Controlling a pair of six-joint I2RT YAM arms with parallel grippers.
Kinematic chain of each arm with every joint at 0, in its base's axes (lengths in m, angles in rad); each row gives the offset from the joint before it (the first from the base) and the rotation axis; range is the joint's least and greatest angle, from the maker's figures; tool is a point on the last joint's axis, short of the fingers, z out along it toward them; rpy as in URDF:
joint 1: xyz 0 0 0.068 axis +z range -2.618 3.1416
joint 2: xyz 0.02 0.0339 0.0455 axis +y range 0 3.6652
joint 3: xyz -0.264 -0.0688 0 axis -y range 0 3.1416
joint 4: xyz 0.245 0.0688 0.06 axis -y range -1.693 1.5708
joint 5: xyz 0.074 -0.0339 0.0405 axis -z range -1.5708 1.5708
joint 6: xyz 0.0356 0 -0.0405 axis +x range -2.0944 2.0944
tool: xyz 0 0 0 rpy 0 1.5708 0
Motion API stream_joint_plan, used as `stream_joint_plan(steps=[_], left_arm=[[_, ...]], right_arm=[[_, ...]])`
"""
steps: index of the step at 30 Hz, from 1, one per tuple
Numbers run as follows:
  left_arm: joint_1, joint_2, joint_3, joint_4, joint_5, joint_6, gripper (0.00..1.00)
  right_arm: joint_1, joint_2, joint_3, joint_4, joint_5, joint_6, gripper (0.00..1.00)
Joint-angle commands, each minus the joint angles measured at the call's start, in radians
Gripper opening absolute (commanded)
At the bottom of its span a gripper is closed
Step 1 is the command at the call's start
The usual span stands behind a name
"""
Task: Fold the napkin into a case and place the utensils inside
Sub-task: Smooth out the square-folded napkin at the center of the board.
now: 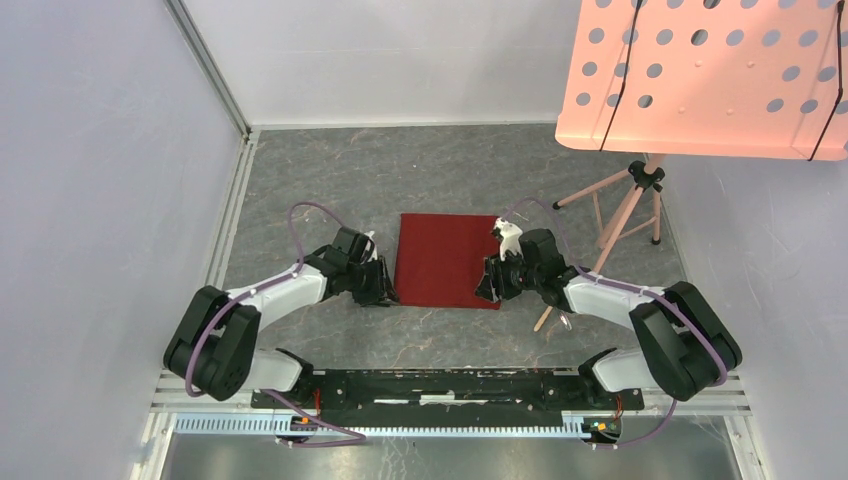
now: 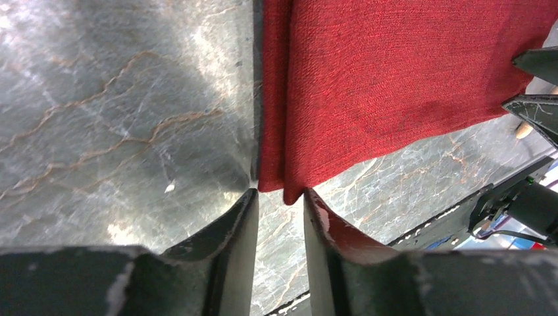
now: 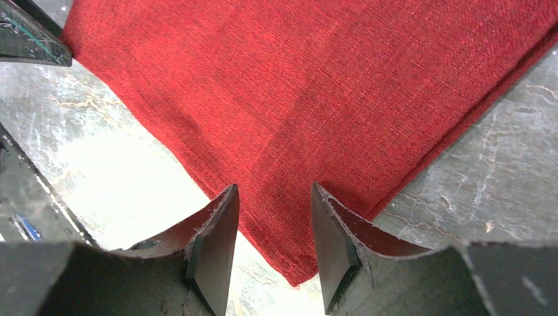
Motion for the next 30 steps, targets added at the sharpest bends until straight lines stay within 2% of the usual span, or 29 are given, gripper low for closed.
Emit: stream_joint_plan(steps=[1, 3, 7, 10, 14, 16, 23, 30], left_arm=[[-0.002, -0.106, 0.022, -0.056, -0.05, -0.014, 0.41], [-0.002, -0.142, 0.023, -0.057, -0.043, -0.034, 0.41], [-0.003, -0.139, 0.019, 0.01, 0.014, -0.086, 0.35], [-0.002, -0.091, 0.036, 0.044, 0.03, -0.091, 0.34], [-0.002, -0.043, 0.055, -0.001, -0.046, -0.039, 0.34], [-0.002, -0.031, 0.05, -0.016, -0.068, -0.016, 0.34], [-0.002, 0.019, 0.038, -0.047, -0.121, 0.033, 0.32], [-0.002, 0.063, 0.037, -0.069, -0.147, 0.062, 0.3]], right_arm=[[0.008, 0.006, 0.013, 0.109, -0.069, 0.047, 0.51], [0.008, 0.043, 0.018, 0.23, -0.114, 0.142, 0.57], [0.014, 0.177, 0.063, 0.507, -0.206, 0.37, 0.66], [0.035, 0.295, 0.148, 0.6, -0.227, 0.452, 0.7], [0.08, 0.443, 0.26, 0.727, -0.243, 0.561, 0.74], [0.103, 0.511, 0.312, 0.783, -0.25, 0.609, 0.8], [0.162, 0.705, 0.466, 0.866, -0.232, 0.696, 0.77], [0.165, 0.806, 0.571, 0.782, -0.192, 0.634, 0.74]])
